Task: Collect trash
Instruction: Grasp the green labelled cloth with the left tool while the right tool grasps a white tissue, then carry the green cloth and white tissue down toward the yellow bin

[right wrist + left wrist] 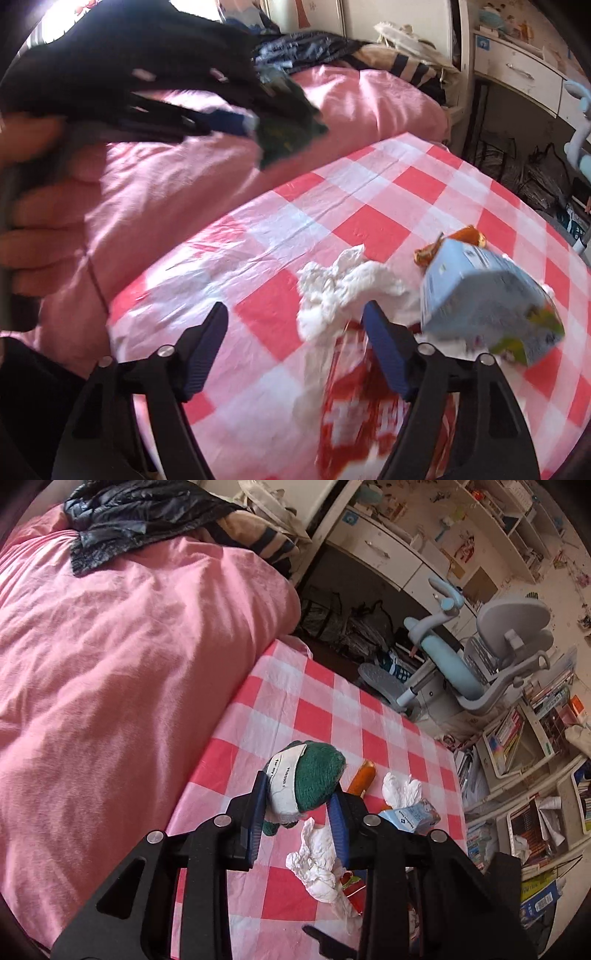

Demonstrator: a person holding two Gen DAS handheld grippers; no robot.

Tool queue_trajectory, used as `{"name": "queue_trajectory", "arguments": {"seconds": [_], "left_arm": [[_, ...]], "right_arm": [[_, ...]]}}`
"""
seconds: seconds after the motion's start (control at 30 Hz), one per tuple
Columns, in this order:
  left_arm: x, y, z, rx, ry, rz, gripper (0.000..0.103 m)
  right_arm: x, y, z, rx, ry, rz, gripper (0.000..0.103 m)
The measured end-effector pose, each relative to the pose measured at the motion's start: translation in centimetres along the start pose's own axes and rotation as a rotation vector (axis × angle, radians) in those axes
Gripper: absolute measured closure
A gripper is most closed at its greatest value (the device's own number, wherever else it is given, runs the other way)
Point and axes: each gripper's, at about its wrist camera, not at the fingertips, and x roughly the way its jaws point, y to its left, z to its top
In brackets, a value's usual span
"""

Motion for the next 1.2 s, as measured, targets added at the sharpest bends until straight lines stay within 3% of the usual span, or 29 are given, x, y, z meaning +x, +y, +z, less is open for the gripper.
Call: {"name": "queue_trajectory", "arguments": {"seconds": [0.17, 0.43, 0.47, 0.5, 0.53, 0.57, 0.73, 0.87, 1.03, 1.2], "left_arm": [[-0.9, 0.9, 1.2, -0.056, -0.014, -0.024, 0.072], [-1.0, 1.2, 1.1, -0.047, -0.026, -0.04, 0.072], [-1.1, 1.2, 1.2, -0.049, -0.028, -0.042, 0.072], [-1.1, 1.2, 1.2, -0.049, -0.029, -0.044, 0.072], [-1.2, 1.2, 1.1, -0.049, -0.03, -0.044, 0.072], [-1.3, 1.2, 1.1, -0.048, -0.03, -0.044, 0.072], [-2.2, 1.2, 0.7, -0.032, -0.043, -0.039, 0.072], [-3.2, 0.8, 0.2, -0.004, -0.057, -0.036, 0.072], [-3.9, -0.3, -1.7, 0.056, -0.045, -0.029, 0.072], [-4.8, -2.4, -4.6, 0.152, -0.037, -0.001, 0.072]], "right_arm": [[4.1, -1.1, 1.8, -0.035, 0.158, -0.06, 0.035], [5.6, -2.3, 4.1, 0.005, 0.239, -0.016, 0.039], [5.6, -2.2, 4.2, -0.007, 0.243, -0.028, 0.05], [5.4, -2.0, 4.2, -0.021, 0.24, -0.025, 0.072], [5.2, -2.0, 4.2, -0.012, 0.235, -0.005, 0.085], [5.1, -2.0, 4.2, 0.001, 0.232, 0.009, 0.087], [2.7, -1.1, 3.5, 0.046, 0.13, 0.068, 0.087], [-2.5, 0.5, 2.6, 0.068, 0.008, 0.118, 0.087], [-9.7, 1.4, -1.4, 0.097, -0.087, 0.124, 0.087], [-13.0, -0.9, -6.1, 0.194, -0.151, 0.094, 0.087]]}}
